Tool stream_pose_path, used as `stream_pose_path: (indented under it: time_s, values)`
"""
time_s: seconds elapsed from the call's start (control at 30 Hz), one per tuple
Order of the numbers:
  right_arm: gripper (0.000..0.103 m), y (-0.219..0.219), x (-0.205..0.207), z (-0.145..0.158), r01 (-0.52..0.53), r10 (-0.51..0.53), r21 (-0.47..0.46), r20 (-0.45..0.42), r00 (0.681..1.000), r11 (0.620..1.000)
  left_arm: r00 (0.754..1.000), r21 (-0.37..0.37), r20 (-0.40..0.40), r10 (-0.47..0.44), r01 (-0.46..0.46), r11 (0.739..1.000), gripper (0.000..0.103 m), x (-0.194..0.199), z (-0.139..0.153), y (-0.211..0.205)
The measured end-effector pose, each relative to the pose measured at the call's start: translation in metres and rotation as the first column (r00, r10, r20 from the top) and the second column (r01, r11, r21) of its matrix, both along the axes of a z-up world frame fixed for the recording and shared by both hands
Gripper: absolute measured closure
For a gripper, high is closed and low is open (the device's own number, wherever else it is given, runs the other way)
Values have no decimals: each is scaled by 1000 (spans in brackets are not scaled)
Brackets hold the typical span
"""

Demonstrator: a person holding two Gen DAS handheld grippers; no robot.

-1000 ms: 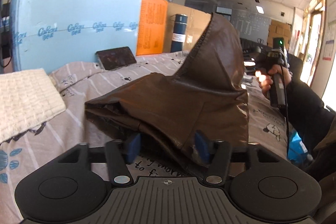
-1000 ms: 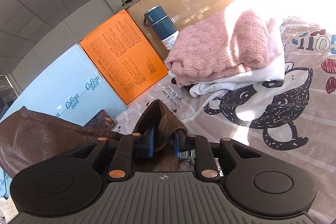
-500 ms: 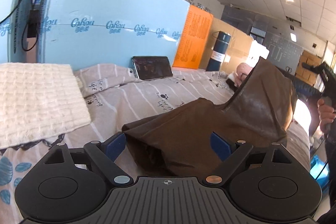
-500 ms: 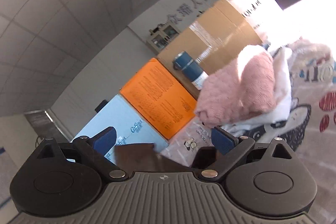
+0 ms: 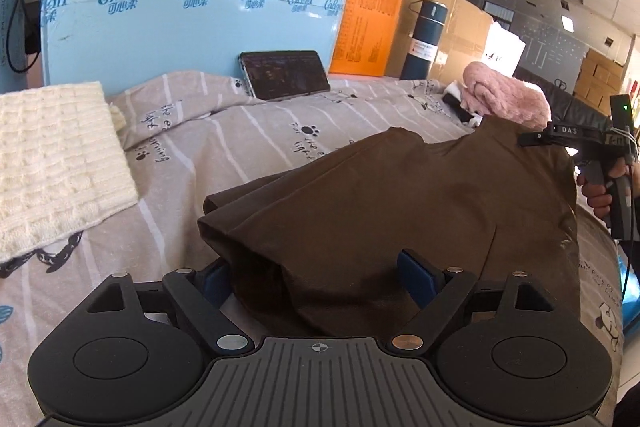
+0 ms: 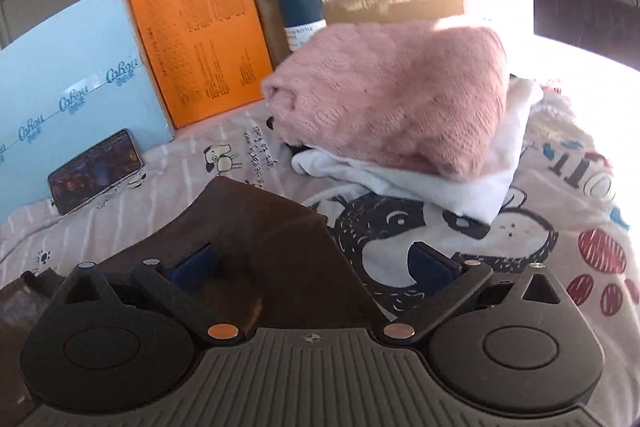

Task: Fold clothes

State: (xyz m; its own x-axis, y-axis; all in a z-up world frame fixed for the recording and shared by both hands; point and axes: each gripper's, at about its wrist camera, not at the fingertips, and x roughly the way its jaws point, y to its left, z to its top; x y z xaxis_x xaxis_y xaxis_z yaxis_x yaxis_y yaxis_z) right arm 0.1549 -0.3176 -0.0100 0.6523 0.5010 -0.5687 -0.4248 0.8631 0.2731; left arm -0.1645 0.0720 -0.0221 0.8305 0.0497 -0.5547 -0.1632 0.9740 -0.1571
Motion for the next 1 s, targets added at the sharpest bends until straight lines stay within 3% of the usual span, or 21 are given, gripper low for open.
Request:
stream_pose_path:
  time_s: [0.03, 0.07, 0.1, 0.23, 0.3, 0.33, 0.53, 0.67, 0.77, 0.93, 1.0]
  values:
    - [3, -1, 3, -6, -13, 14, 33, -29, 999, 999, 1000, 20, 9, -7, 7, 1000, 50, 1, 1, -3]
    - [4, -1, 3, -10, -21, 24, 52, -44, 999, 998, 1000, 46, 22, -21, 20, 999, 67, 0, 3, -6]
    - [13, 5, -2, -12, -21, 22, 38, -27, 999, 999, 999, 73, 36, -37, 34, 997, 86, -1, 5, -9]
    - [67, 27, -19, -13, -28, 29, -12, 43, 999, 1000, 995, 166, 81, -63, 49, 985, 92, -7, 12, -23]
    - [85, 34, -23, -6, -55, 53, 21, 69, 996, 998, 992, 186, 121, -48, 25, 982, 93, -8, 20, -21]
    - [88, 38, -26, -1, -67, 64, 32, 95, 993, 997, 988, 201, 147, -38, 8, 980, 94, -8, 25, -19]
    - [90, 63, -31, 37, -140, 105, 126, 248, 963, 982, 963, 343, 271, 12, -108, 933, 95, 0, 61, 2]
    - [90, 86, -24, 47, -168, 124, 138, 281, 952, 976, 977, 353, 209, 38, -111, 929, 95, 17, 58, 26]
    - [90, 97, -12, 29, -174, 150, 96, 220, 964, 980, 990, 320, 132, 43, -84, 944, 93, 25, 42, 41]
    - [86, 94, 8, 12, -187, 175, 72, 149, 973, 980, 991, 267, 106, 80, -106, 958, 77, 30, 26, 57]
    - [79, 92, 11, 10, -200, 189, 68, 150, 970, 977, 988, 255, 113, 107, -133, 958, 59, 32, 25, 64]
